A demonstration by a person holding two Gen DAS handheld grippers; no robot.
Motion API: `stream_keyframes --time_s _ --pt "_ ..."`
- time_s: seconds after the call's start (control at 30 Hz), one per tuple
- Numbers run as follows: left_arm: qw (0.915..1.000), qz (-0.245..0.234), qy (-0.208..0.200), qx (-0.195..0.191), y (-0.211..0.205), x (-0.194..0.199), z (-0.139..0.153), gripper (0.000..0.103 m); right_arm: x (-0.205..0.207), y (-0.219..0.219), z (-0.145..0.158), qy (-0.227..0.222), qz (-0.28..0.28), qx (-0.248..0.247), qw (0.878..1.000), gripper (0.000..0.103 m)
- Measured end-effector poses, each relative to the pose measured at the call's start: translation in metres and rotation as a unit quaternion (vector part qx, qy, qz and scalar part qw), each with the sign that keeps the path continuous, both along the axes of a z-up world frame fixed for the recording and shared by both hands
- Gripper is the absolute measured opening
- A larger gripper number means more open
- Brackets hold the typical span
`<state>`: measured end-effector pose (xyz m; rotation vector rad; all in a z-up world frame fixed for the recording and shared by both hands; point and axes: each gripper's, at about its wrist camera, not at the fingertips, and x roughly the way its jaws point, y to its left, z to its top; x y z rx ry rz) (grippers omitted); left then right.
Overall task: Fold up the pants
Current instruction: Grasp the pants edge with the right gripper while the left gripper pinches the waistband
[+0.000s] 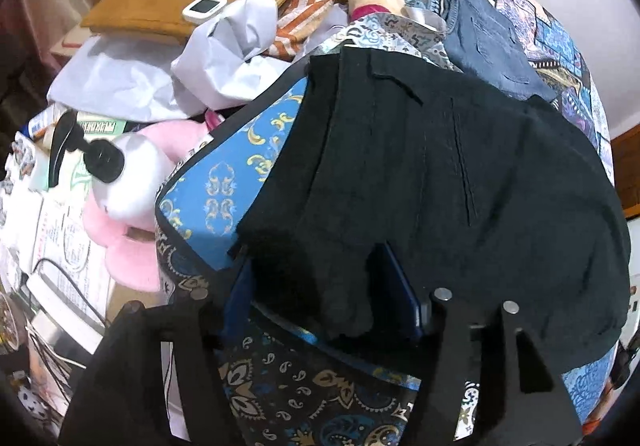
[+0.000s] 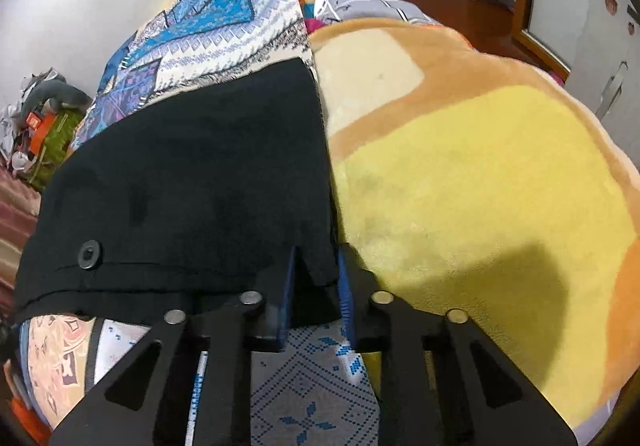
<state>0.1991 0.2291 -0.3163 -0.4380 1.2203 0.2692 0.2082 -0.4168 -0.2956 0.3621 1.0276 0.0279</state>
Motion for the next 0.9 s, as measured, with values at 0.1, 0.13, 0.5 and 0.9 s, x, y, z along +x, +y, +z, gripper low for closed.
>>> stream_keyframes --time_s 0.1,0.13,0.5,0.9 --pt "0.9991 -0.019 -0.003 0.037 -0.009 0.005 0.005 0.044 -0.002 -0.002 0.017 -0.023 -0.002 -0.017 1.000 0.010" --pt "0.9981 -0.022 0.000 0.057 -0.010 0.007 0.007 0.029 0.001 -0.002 0.021 -0.028 -0.002 -0.021 0.999 0.010" --pt "0.9832 -0.043 -0.100 0.146 -0.002 0.014 0.115 0.019 0.020 0.005 0.118 -0.130 0.034 -0.086 0.987 0.009" --pt "0.9957 -0.039 -0.019 0.082 0.009 -0.007 0.045 0.019 0.016 -0.001 0.059 -0.045 0.030 -0.077 0.996 0.009"
